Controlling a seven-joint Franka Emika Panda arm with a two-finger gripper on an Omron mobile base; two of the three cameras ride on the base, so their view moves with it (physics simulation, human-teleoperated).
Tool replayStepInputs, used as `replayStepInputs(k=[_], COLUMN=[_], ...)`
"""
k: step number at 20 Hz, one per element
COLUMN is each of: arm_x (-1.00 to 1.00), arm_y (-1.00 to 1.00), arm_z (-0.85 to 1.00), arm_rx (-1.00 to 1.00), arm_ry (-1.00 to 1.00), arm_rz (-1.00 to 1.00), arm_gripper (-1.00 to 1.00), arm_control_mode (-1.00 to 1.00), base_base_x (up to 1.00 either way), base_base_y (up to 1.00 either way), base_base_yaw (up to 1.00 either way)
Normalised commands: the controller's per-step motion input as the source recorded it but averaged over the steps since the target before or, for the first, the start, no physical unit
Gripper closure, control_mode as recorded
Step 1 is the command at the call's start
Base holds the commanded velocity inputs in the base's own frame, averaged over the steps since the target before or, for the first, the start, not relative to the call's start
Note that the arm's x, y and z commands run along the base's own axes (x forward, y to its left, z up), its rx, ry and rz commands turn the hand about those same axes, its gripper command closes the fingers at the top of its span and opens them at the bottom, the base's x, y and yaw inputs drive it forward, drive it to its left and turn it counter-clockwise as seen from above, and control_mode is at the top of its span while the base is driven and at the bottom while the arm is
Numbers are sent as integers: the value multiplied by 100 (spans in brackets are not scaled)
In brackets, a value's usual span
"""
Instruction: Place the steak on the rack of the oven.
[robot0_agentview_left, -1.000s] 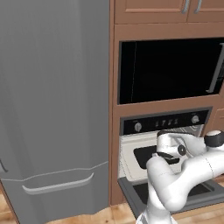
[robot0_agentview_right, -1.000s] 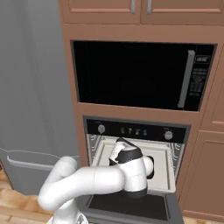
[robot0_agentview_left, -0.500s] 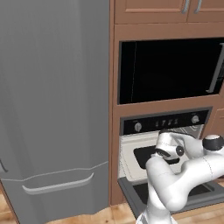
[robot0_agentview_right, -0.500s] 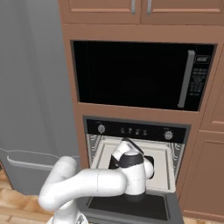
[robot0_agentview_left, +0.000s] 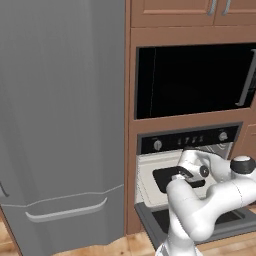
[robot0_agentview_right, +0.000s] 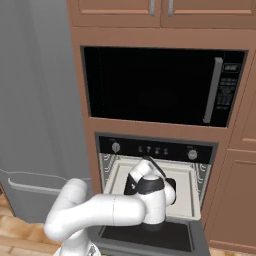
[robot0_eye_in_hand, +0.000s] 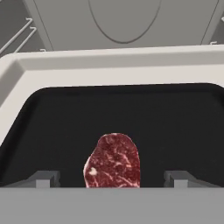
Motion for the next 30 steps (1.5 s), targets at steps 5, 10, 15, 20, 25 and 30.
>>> replayStepInputs(k=[5, 10, 15, 20, 25, 30], arm_x=[0, -16, -51, -82, -76, -66], arm_y=[-2, -26, -47, -72, -71, -55], arm_z=[0, 4, 62, 94, 56, 92], arm_rx=[0, 0, 0, 2, 4, 0], arm_ry=[0, 0, 2, 2, 0, 2], arm_rz=[0, 0, -1, 0, 0, 0], arm_gripper=[-100, -100, -100, -100, -100, -100], arm_control_mode=[-100, -100, -100, -100, -100, -100], base_base_x=[0, 0, 0, 0, 0, 0], base_base_y=[0, 0, 0, 0, 0, 0], base_base_yaw=[0, 0, 0, 0, 0, 0])
